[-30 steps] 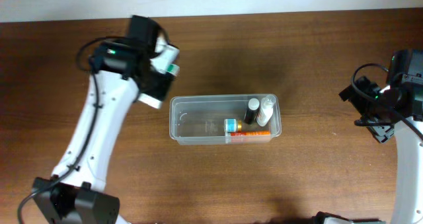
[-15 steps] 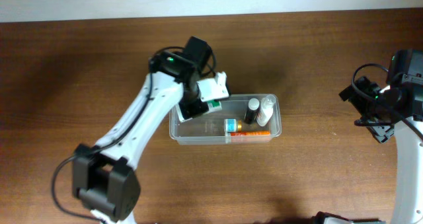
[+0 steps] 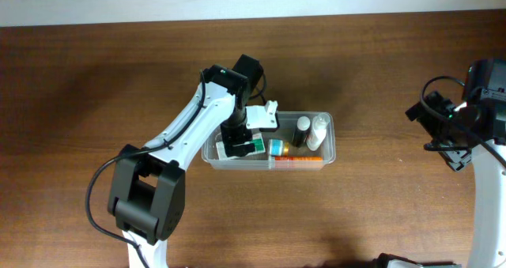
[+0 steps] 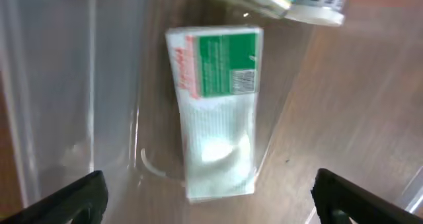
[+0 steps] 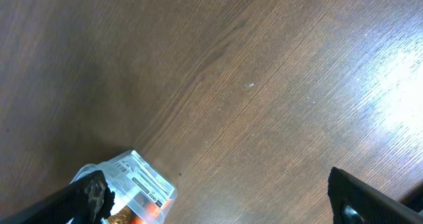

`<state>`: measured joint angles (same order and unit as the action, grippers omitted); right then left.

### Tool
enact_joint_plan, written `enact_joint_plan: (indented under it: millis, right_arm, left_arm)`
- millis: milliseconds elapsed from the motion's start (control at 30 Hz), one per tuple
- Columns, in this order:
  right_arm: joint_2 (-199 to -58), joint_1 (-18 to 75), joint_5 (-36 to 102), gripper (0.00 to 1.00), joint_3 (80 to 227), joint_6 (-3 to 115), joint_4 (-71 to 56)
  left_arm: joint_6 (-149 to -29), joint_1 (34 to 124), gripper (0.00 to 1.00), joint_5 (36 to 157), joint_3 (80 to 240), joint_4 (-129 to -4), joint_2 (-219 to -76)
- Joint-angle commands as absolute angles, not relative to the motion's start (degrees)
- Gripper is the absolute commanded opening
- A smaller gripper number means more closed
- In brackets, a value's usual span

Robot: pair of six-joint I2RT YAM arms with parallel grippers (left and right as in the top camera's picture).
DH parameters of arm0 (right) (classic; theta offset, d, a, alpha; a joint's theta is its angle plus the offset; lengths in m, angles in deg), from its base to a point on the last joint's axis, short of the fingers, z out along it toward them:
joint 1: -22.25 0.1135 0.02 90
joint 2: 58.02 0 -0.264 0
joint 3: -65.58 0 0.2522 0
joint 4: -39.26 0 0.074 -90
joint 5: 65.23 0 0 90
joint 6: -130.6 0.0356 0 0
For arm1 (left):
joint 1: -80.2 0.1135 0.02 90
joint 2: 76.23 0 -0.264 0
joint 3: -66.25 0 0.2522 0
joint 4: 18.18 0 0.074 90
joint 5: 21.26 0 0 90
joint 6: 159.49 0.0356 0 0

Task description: Pack container

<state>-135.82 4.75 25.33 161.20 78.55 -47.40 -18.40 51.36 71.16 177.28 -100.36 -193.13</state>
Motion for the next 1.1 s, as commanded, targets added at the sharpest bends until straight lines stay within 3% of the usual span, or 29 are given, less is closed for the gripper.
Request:
enact_joint_plan:
  millis: [0, 233, 467, 900, 1067]
  right_arm:
    - [-135.03, 4.56, 25.46, 0.99, 161.64, 78.99, -47.36]
    - [-135.03, 4.56, 25.44, 0.98, 161.64, 78.99, -47.36]
    - [-135.03, 4.56, 25.44, 0.98, 161.64, 78.99, -47.36]
    - [-135.03, 4.56, 25.44, 0.98, 161.64, 78.99, -47.36]
    - [-135.03, 4.56, 25.44, 0.98, 161.64, 78.99, -47.36]
  left_arm:
    - [-27.32, 51.38, 1.0, 67.79, 181.39, -101.58, -191.4]
    - [-45.81, 52.3, 1.0, 65.67, 190.46, -105.89, -182.2]
    - [-54.16, 53.28, 1.0, 60.75, 192.04, -115.44, -168.78]
    - [-55.34, 53.26, 1.0, 69.15, 192.04, -127.92, -153.48]
    - [-54.2, 53.26, 1.0, 69.41, 192.01, -126.76, -151.34]
